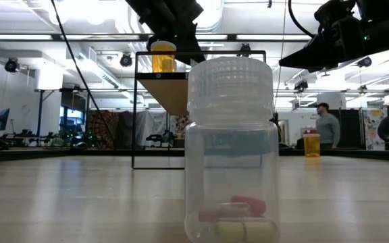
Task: Pick and place medicine bottles onto shelf by color
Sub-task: Put the top transparent pill bottle aligned with the other transparent pill bottle on the shelf
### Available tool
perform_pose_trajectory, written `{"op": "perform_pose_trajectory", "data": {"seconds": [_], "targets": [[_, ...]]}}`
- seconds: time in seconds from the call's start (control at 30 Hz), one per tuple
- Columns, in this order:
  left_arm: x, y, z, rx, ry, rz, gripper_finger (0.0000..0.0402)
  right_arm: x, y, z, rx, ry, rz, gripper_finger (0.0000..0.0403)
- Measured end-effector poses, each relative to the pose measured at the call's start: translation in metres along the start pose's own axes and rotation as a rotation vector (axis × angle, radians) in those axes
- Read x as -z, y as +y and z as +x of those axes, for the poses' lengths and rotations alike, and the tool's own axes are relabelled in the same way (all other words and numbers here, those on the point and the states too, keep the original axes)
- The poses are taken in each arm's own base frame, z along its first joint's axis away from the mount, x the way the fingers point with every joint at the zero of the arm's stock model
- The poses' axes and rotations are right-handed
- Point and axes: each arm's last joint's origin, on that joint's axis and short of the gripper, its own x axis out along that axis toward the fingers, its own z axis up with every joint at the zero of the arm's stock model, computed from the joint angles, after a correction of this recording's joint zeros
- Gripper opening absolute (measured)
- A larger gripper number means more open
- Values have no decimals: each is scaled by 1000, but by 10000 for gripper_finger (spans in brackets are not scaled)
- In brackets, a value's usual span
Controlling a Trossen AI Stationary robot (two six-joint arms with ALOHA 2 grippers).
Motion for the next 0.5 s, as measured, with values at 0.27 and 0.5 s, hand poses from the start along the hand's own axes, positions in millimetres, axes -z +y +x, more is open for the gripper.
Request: {"op": "perform_pose_trajectory", "data": {"seconds": [0.27, 0.5], "targets": [[-7, 2, -6, 60, 36, 33, 115, 0, 0, 0, 0, 0, 0, 9], [-16, 15, -6, 185, 68, 36, 115, 0, 0, 0, 0, -1, 0, 9]]}}
